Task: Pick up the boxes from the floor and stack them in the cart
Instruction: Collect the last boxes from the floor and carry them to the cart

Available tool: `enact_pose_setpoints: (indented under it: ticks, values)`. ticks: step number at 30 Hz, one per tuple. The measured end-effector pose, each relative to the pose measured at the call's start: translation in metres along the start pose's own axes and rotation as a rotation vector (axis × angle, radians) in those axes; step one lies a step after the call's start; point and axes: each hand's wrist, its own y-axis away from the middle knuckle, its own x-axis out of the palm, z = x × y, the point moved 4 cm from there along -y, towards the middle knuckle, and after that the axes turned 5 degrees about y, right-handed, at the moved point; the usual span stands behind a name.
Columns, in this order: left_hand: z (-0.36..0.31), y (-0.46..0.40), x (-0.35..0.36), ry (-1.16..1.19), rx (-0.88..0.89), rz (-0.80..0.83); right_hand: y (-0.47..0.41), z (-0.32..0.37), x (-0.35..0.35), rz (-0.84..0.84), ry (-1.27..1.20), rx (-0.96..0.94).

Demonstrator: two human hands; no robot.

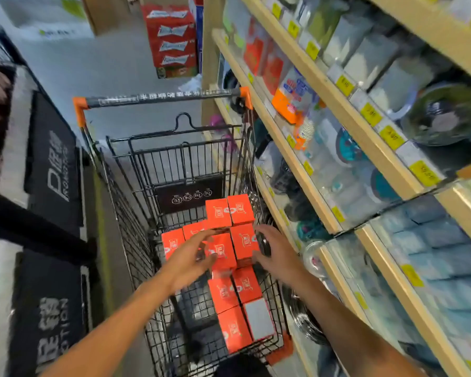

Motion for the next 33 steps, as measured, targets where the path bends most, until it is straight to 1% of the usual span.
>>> enact_pose_setpoints:
  ticks: [4, 7, 11, 13, 16, 20, 22, 24, 28, 30, 33]
  values:
    - [-0.039, 0.013, -0.027, -0.182, 0.2, 0.105, 0.045, 0.027, -0.025, -0.105, 0.005, 0.064]
    - [-0.081, 0.018, -0.031, -0.339, 0.364, 0.203, 0.083, 0.039, -0.048, -0.181, 0.001, 0.13]
    - [-0.131, 0.023, -0.021, -0.536, 0.526, 0.257, 0.128, 0.049, -0.083, -0.257, 0.114, 0.176]
    - [-0.159, 0.031, -0.009, -0.6, 0.642, 0.279, 0.154, 0.051, -0.1, -0.289, 0.129, 0.224]
    - [-0.193, 0.045, 0.012, -0.678, 0.787, 0.313, 0.196, 0.052, -0.121, -0.365, 0.158, 0.24]
    - [-0.23, 0.07, 0.053, -0.774, 0.967, 0.327, 0.263, 0.049, -0.141, -0.435, 0.221, 0.28]
    - [-0.248, 0.089, 0.08, -0.811, 1.029, 0.336, 0.304, 0.048, -0.149, -0.468, 0.251, 0.314]
    - [-0.259, 0.106, 0.107, -0.845, 1.054, 0.367, 0.344, 0.043, -0.151, -0.476, 0.279, 0.364]
    - [-0.277, 0.156, 0.176, -0.926, 1.099, 0.428, 0.441, 0.009, -0.144, -0.508, 0.343, 0.506]
    - [-0.286, 0.185, 0.206, -0.925, 1.115, 0.463, 0.484, -0.006, -0.138, -0.494, 0.325, 0.571]
    - [-0.299, 0.231, 0.257, -0.935, 1.163, 0.518, 0.555, -0.021, -0.13, -0.533, 0.304, 0.646]
